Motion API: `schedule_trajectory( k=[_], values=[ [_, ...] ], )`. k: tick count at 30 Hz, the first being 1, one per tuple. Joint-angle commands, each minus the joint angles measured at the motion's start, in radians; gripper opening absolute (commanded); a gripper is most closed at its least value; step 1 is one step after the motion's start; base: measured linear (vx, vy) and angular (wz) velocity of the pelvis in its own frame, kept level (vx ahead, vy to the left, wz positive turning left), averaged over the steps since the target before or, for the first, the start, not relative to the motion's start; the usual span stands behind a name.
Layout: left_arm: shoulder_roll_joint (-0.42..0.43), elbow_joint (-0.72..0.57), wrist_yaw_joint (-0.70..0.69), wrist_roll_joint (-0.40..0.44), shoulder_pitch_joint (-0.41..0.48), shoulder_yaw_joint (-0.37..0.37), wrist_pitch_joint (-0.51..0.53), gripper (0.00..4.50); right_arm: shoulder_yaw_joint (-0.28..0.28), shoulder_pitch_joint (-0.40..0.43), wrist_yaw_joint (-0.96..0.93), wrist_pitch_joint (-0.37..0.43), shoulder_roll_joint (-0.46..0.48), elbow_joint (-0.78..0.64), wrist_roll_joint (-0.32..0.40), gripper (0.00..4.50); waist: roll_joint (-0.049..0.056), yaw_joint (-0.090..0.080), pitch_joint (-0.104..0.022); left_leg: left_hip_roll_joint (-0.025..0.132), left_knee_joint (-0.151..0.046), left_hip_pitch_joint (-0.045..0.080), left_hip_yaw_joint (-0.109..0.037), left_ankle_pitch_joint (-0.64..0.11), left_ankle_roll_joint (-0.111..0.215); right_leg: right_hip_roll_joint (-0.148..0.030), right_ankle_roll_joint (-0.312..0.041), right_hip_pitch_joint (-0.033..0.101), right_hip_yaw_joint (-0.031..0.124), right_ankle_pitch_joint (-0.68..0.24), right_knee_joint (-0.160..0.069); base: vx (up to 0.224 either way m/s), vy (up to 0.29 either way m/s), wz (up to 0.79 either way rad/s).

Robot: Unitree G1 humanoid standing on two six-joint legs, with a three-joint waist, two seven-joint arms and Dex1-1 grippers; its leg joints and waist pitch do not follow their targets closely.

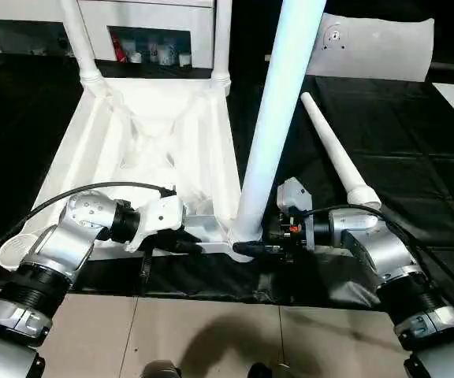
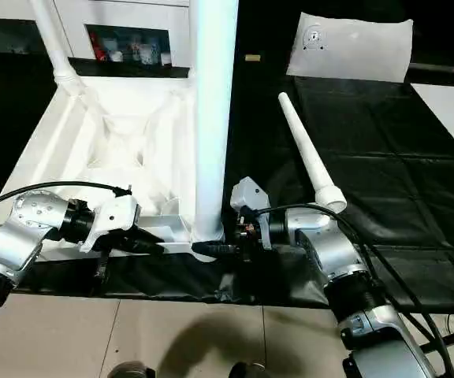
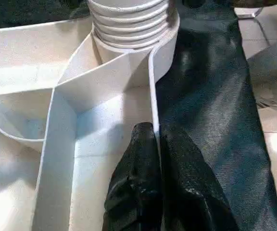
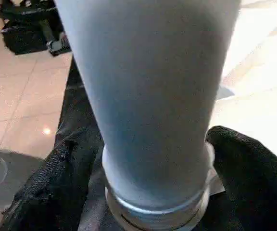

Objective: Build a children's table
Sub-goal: Insert table leg to table base

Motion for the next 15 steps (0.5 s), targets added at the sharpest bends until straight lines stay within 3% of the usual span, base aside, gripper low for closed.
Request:
schedule_trajectory(
  k=[1,9,15],
  values=[
    [-0.007,-0.002,-0.053,0.035,0.000,-0.064,-0.022,0.00,0.002,-0.012,0.019,-0.011,-0.012,0.009,-0.013,3.62,0.008,-0.002,-0.091,0.031,-0.061,-0.017,0.000,-0.008,0.069,-0.082,-0.142,0.081,0.084,-0.188,-0.062,0.000,0.000,0.00],
    [-0.009,0.021,-0.068,0.045,-0.007,-0.073,-0.043,0.00,0.018,-0.033,0.059,-0.020,-0.005,0.050,-0.019,2.89,0.010,0.005,-0.093,0.032,-0.060,-0.016,-0.001,-0.008,0.068,-0.083,-0.144,0.081,0.083,-0.184,-0.060,0.000,0.000,0.00],
    [-0.006,0.039,-0.061,0.051,-0.013,-0.075,-0.043,0.00,0.022,-0.021,0.076,-0.008,0.000,0.049,-0.016,2.78,0.007,0.007,-0.091,0.031,-0.059,-0.018,0.000,-0.006,0.069,-0.082,-0.142,0.082,0.083,-0.179,-0.059,0.000,0.000,0.00]
  ],
)
